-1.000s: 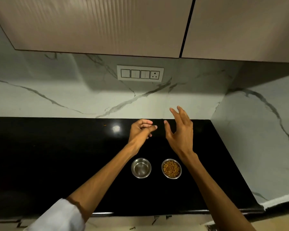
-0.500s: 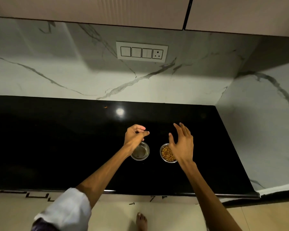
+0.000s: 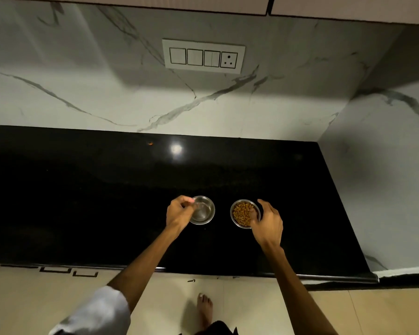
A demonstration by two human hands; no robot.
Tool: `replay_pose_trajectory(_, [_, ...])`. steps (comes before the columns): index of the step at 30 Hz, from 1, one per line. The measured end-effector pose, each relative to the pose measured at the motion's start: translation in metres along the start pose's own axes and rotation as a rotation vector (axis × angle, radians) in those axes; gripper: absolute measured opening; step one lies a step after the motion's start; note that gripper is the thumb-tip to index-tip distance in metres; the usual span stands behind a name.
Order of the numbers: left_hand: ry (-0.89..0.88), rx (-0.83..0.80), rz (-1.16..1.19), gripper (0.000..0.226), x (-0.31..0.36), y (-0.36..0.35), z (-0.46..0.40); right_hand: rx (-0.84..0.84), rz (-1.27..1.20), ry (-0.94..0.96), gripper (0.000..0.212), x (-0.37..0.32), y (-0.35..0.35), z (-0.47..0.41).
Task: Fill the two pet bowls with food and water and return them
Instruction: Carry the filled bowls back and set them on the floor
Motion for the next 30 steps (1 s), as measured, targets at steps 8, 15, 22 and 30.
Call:
replay_pose_trajectory(8, [0.125,0.190,0.086,0.020,-0.050,0.023,-0.007,0.056,-0.102,-0.193,0.043,0.038,-0.013,0.016])
replay_pose_trajectory(15, [0.263,0.070,0.217,0.026,-0.081,0.006,-0.019,-0.002,-0.302,-0.342,0.043,0.061,-0.036,0.027])
replay_pose_trajectory(22, [0.340,0.002,0.265,0.024,-0.088,-0.008,-0.025,0.010,-0.448,-0.430,0.036,0.072,-0.052,0.030])
replay_pose_trajectory(30, [0.370,-0.045,0.261,0.019,-0.090,-0.019,-0.028,-0.018,-0.568,-0.428,0.031,0.073,-0.065,0.029])
Point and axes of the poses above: each hand's wrist, its own z-axis away from the middle knuckle, its own y-axis out of the back of the hand, x = y × z, the point moved 10 cm from there along -z, towards the middle knuckle, and after that the axes turned 14 degrees about y, right-handed, at the moved point
